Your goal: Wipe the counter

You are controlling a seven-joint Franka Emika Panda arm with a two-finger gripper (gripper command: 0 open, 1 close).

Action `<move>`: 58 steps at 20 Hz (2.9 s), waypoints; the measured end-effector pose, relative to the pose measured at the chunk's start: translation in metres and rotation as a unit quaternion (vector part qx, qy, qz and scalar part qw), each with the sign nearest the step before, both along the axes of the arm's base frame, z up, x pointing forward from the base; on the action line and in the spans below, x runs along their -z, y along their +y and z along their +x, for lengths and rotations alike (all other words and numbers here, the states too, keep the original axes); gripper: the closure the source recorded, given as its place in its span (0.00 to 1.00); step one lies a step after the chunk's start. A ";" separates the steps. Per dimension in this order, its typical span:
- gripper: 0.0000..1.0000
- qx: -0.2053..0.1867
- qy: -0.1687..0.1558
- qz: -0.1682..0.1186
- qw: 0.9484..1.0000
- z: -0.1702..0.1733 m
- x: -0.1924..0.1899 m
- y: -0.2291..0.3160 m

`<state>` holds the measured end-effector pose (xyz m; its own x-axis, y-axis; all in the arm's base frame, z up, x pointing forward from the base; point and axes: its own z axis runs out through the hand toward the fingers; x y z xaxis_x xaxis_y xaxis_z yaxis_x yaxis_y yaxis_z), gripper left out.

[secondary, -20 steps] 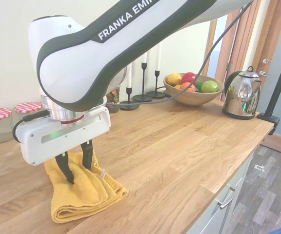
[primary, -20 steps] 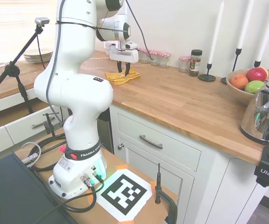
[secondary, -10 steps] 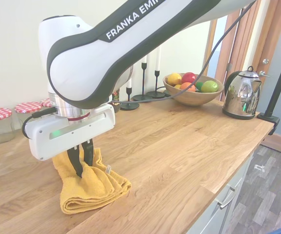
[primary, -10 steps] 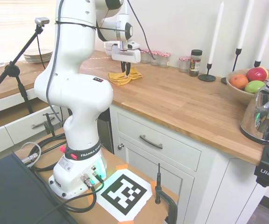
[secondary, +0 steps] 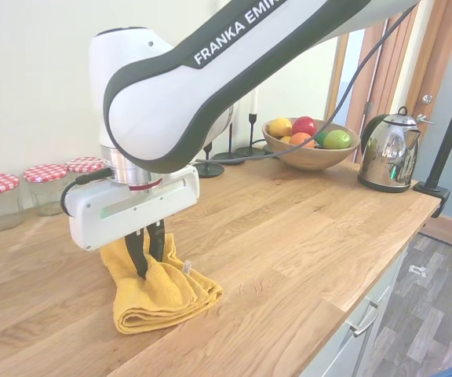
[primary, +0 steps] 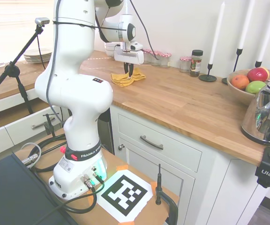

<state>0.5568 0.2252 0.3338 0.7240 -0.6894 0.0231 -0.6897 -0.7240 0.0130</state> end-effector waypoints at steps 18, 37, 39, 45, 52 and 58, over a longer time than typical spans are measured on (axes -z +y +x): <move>1.00 0.038 0.006 0.026 0.999 0.015 -0.001 -0.235; 1.00 0.073 0.000 0.047 0.996 -0.006 -0.001 -0.394; 1.00 0.079 -0.002 0.050 0.996 -0.010 0.000 -0.412; 1.00 0.089 -0.005 0.055 0.995 -0.018 0.000 -0.449; 1.00 0.081 -0.004 0.055 0.995 -0.016 0.001 -0.444; 1.00 0.062 -0.002 0.047 0.997 -0.002 0.000 -0.384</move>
<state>0.5550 -0.1592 0.3337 0.6338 -0.7723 -0.0420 -0.7733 -0.6317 -0.0538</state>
